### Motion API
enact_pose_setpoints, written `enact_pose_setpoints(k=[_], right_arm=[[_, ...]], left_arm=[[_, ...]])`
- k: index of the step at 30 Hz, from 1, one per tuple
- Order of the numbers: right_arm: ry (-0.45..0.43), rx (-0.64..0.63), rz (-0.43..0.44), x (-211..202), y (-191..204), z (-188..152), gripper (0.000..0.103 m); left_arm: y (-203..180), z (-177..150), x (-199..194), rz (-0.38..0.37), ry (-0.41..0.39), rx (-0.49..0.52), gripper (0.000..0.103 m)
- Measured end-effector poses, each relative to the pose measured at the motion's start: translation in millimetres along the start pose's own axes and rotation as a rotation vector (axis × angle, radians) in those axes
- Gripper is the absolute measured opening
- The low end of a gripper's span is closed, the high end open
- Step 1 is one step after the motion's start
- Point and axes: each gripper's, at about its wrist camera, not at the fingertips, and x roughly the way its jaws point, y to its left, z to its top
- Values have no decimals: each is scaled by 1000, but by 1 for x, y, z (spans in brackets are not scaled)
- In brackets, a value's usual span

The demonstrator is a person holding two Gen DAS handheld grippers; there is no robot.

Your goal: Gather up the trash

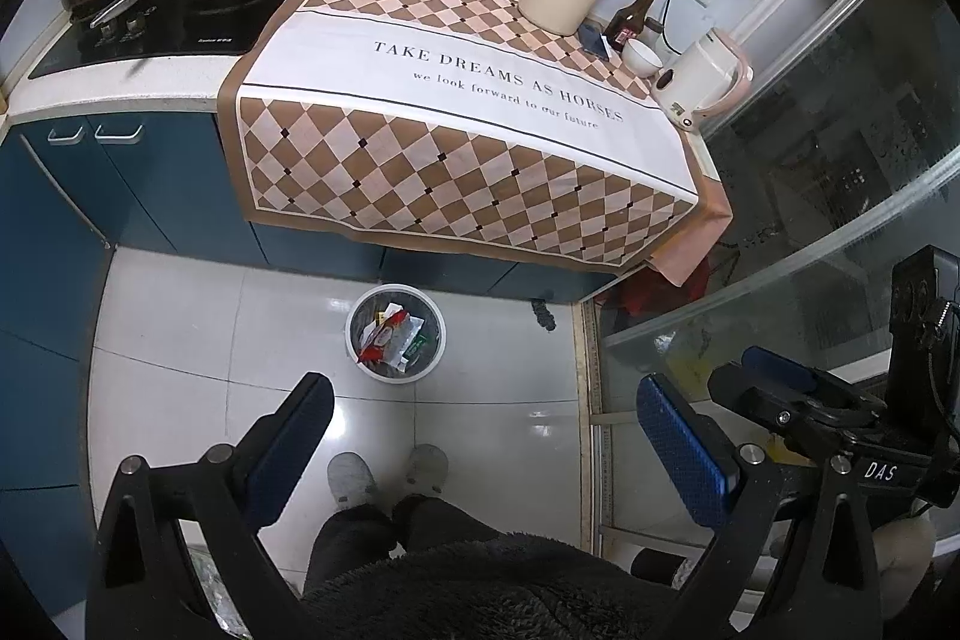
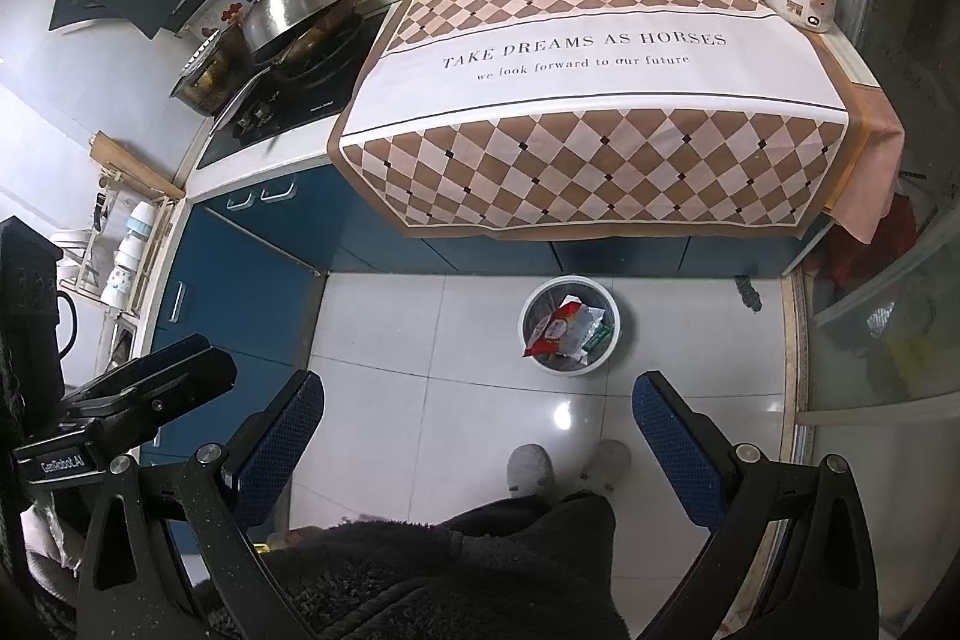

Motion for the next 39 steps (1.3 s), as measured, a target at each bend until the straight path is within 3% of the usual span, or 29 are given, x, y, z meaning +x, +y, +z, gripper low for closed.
enact_pose_setpoints(k=[39], right_arm=[[4, 8, 11, 0, 1, -3, 103]], left_arm=[[-18, 4, -1, -2, -16, -10, 103]])
